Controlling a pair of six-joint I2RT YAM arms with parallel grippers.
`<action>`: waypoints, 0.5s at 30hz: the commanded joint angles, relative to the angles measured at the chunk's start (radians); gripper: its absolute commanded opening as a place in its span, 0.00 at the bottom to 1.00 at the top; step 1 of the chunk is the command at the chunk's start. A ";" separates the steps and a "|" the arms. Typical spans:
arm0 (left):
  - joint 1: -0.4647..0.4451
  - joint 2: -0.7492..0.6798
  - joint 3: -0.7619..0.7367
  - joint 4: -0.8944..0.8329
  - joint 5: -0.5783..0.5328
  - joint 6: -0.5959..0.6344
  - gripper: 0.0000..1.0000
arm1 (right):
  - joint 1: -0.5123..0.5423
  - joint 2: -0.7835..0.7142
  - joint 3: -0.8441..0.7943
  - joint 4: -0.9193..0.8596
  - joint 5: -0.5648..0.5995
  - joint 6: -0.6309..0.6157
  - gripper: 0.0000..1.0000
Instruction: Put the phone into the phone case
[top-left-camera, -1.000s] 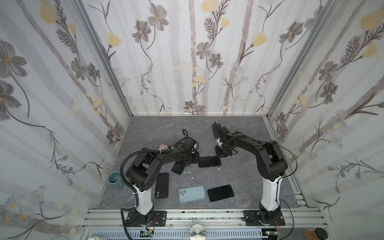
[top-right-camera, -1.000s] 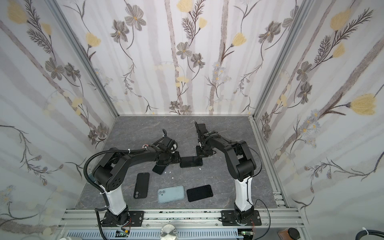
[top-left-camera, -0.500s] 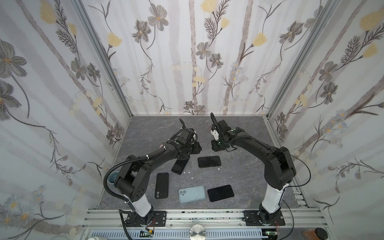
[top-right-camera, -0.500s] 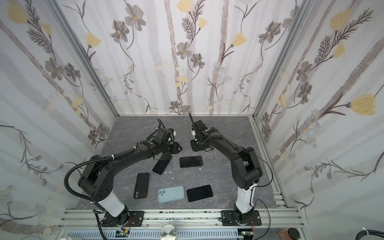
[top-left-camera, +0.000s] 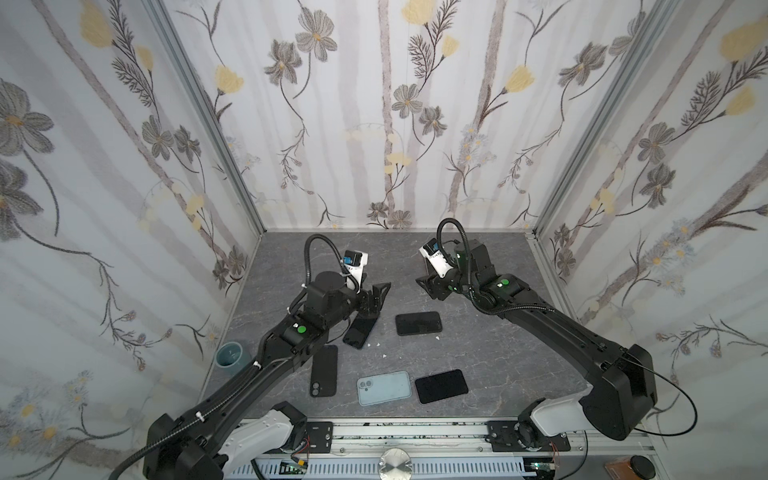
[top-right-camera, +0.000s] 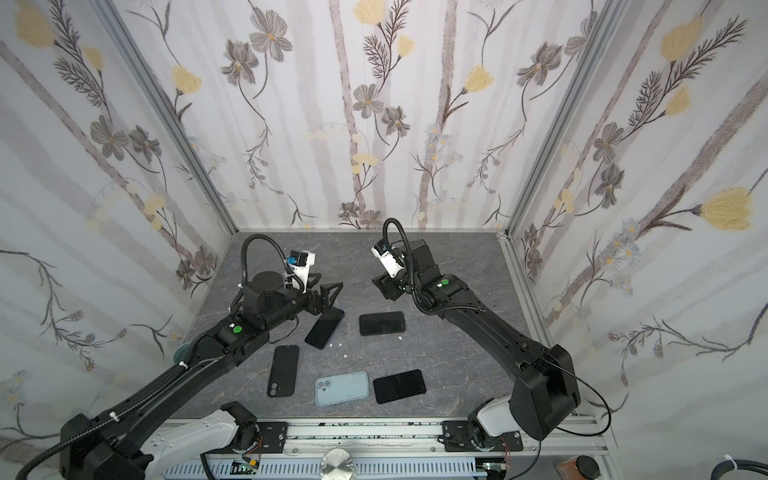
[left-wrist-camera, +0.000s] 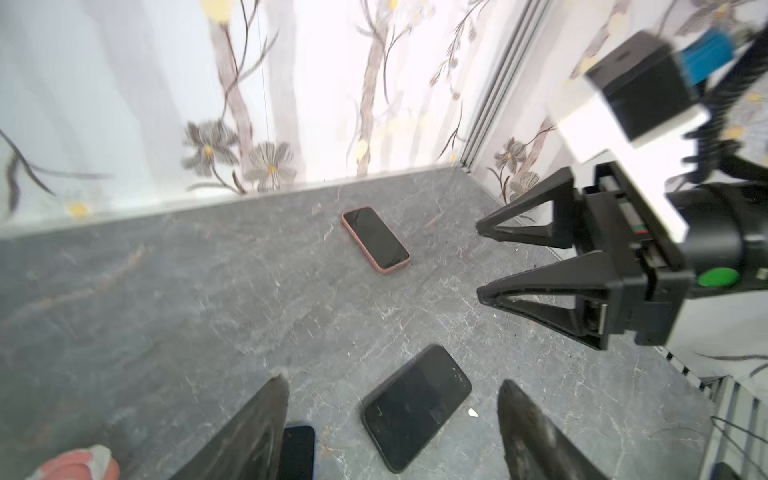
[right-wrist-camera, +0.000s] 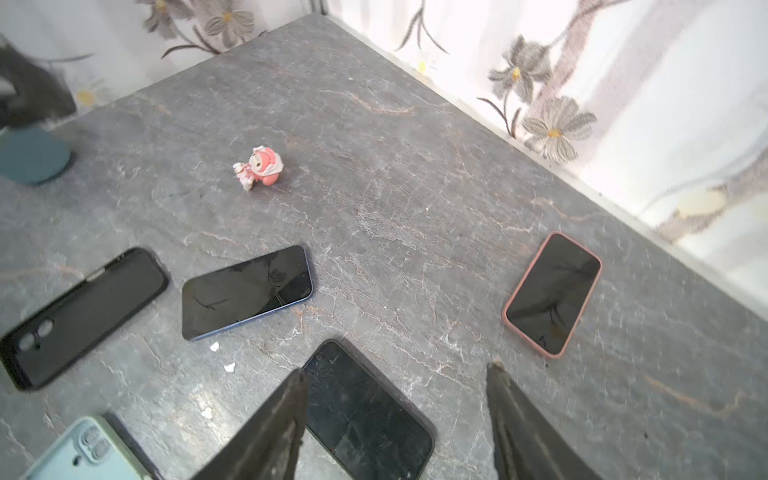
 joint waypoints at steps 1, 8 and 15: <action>0.001 -0.119 -0.105 0.107 -0.013 0.189 0.92 | 0.002 -0.032 -0.083 0.086 -0.167 -0.304 0.81; 0.000 -0.396 -0.338 0.067 0.123 0.477 1.00 | 0.003 0.072 -0.093 -0.030 -0.180 -0.520 1.00; -0.001 -0.527 -0.480 0.028 0.101 0.553 1.00 | 0.005 0.295 0.015 -0.196 -0.158 -0.591 1.00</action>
